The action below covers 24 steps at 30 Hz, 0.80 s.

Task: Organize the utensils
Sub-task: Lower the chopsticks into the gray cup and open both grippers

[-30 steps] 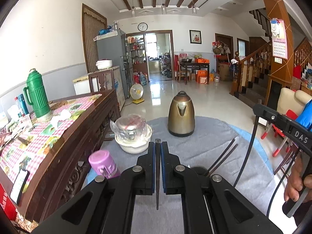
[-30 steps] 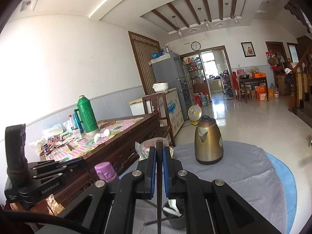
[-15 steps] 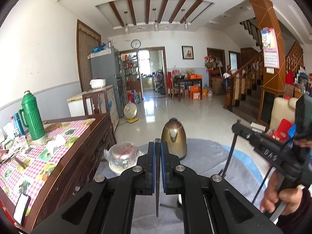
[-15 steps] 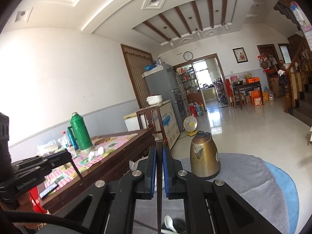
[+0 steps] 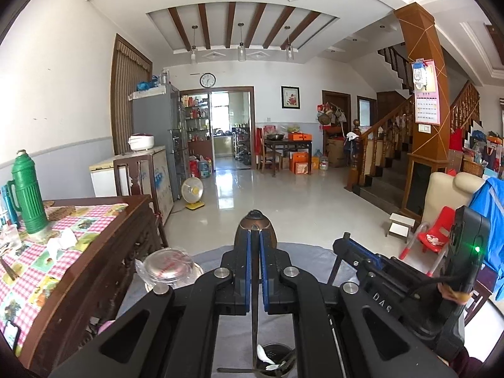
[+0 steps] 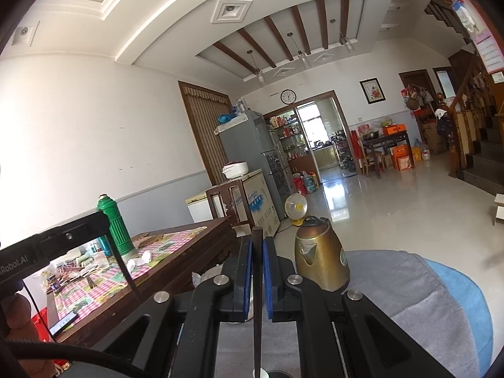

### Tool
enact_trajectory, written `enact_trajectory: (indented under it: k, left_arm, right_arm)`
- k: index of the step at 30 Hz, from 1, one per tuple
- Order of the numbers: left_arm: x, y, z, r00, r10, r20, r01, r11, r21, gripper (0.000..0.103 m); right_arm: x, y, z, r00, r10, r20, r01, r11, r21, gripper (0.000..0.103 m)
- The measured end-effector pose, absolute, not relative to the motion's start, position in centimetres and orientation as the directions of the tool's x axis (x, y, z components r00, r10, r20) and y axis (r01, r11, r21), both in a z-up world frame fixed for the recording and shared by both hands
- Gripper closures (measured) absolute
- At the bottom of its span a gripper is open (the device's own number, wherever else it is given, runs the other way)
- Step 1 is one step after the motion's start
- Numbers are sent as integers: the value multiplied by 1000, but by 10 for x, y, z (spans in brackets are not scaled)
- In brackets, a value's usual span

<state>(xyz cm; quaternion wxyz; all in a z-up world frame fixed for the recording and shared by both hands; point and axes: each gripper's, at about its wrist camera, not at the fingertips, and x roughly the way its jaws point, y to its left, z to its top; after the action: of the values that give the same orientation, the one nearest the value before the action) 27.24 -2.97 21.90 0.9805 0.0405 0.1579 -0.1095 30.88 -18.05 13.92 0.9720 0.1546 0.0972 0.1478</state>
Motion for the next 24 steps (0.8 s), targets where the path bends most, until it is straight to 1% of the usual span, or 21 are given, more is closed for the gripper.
enact_trajectory:
  k: [5,13,18,24]
  left_arm:
    - [287,-36,199,916,-221,-336,235,972,3,97]
    - [311,-38,164,900,-217,-379,218,975,-40,97]
    - [318,-41,156,897,-219,-385,218,975,-48,97]
    - [324,-49,147,893,-207,-399,215,976,-26,97]
  right_arm:
    - [317,-183,123,937,305,-168,-239,915,326,96]
    - [325,-191,102,933,293,-207,-211,915,345,96]
    - [323,-191,97,933,291,-214,-209,918,337,96]
    - [322,-188,92,929,293,-225,-210,920,330,96]
